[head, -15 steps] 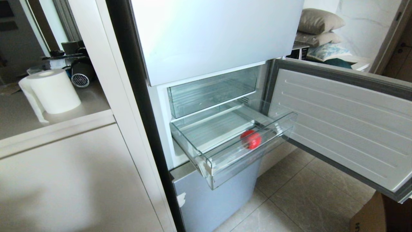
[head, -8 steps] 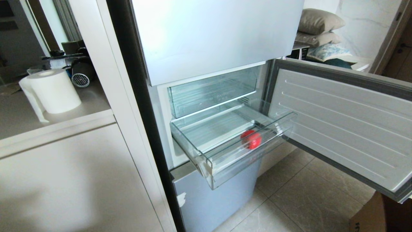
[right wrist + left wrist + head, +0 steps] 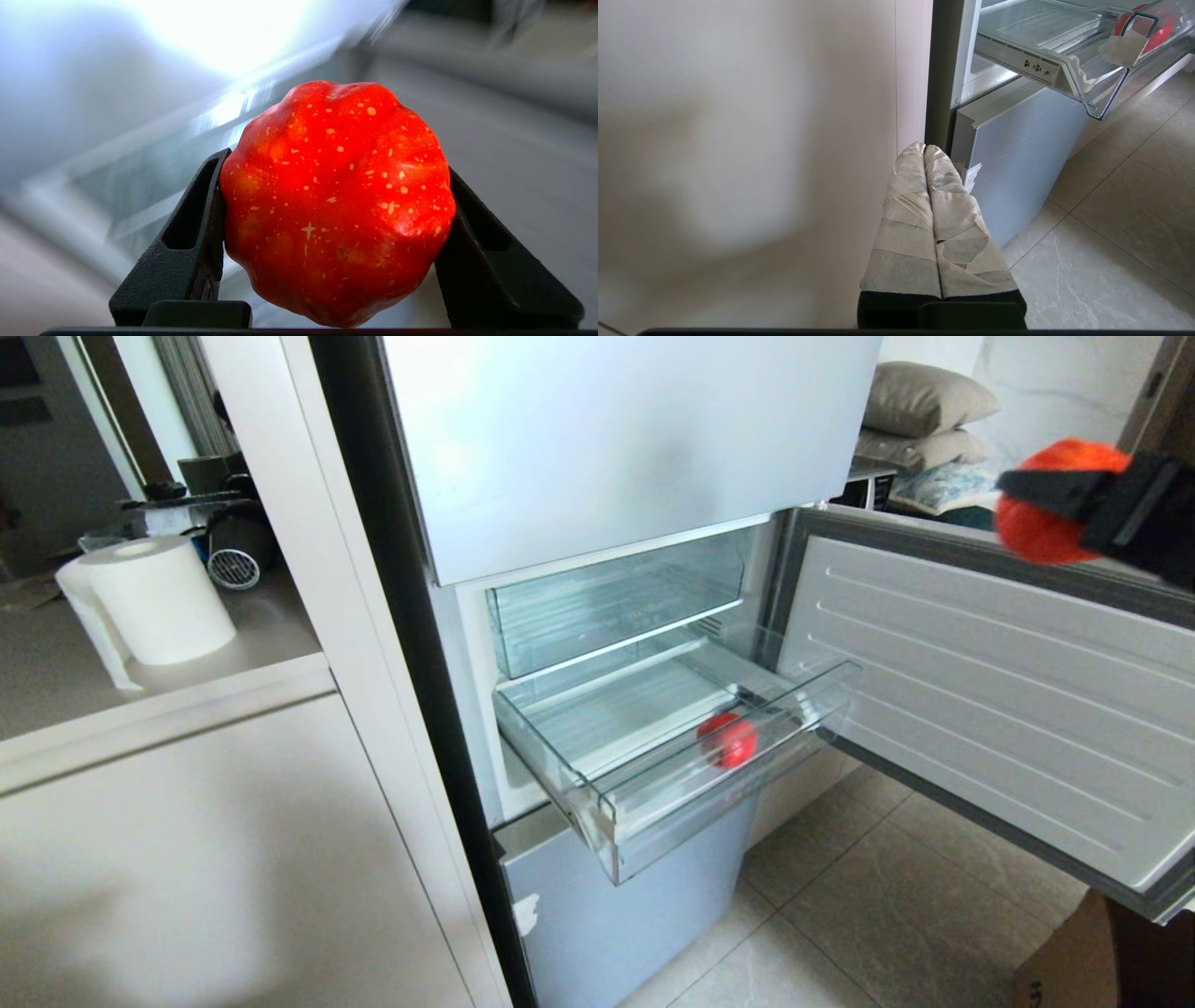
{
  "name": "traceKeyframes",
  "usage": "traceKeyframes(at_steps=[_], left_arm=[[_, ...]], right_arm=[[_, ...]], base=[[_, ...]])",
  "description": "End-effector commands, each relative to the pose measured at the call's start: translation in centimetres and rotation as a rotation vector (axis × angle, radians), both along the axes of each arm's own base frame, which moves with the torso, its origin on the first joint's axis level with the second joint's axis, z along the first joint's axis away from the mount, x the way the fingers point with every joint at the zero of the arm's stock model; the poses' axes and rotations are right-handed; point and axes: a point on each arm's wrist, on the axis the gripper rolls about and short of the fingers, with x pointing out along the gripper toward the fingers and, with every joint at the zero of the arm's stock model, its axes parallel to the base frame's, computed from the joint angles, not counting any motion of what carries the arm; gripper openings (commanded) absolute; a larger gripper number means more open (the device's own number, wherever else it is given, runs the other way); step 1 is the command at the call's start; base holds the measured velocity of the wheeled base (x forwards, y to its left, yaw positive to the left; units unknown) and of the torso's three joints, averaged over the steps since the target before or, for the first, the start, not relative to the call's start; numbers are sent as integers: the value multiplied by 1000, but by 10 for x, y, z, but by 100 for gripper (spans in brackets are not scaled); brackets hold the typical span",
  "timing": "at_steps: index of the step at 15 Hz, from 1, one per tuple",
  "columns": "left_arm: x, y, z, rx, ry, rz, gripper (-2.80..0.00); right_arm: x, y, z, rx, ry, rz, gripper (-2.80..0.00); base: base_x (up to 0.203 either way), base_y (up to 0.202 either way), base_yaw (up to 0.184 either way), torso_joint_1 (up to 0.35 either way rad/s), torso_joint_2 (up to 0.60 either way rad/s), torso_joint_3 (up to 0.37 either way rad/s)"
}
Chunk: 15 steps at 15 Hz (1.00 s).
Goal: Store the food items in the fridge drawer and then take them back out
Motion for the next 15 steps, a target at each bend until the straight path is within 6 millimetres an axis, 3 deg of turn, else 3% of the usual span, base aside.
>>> traceKeyframes(at_steps=[1,5,8,12,15], left_arm=[[0,0,0,0,1,1,-280],[0,0,0,0,1,1,-280],[0,0,0,0,1,1,-280],[0,0,0,0,1,1,-280],[0,0,0,0,1,1,-280]], right_arm=[[53,52,-51,-61,188,114,-280],[113,114,-108,-127,315,199,-280],[146,158,-136,-150,309,258,-280],[166,218,-182,-195,319,329,-280],[176,238,-201,-204,308,321,-280]], base=[[0,0,0,0,0,0],[0,0,0,0,0,0],[0,0,0,0,0,0],[0,0,0,0,0,0],[0,0,0,0,0,0]])
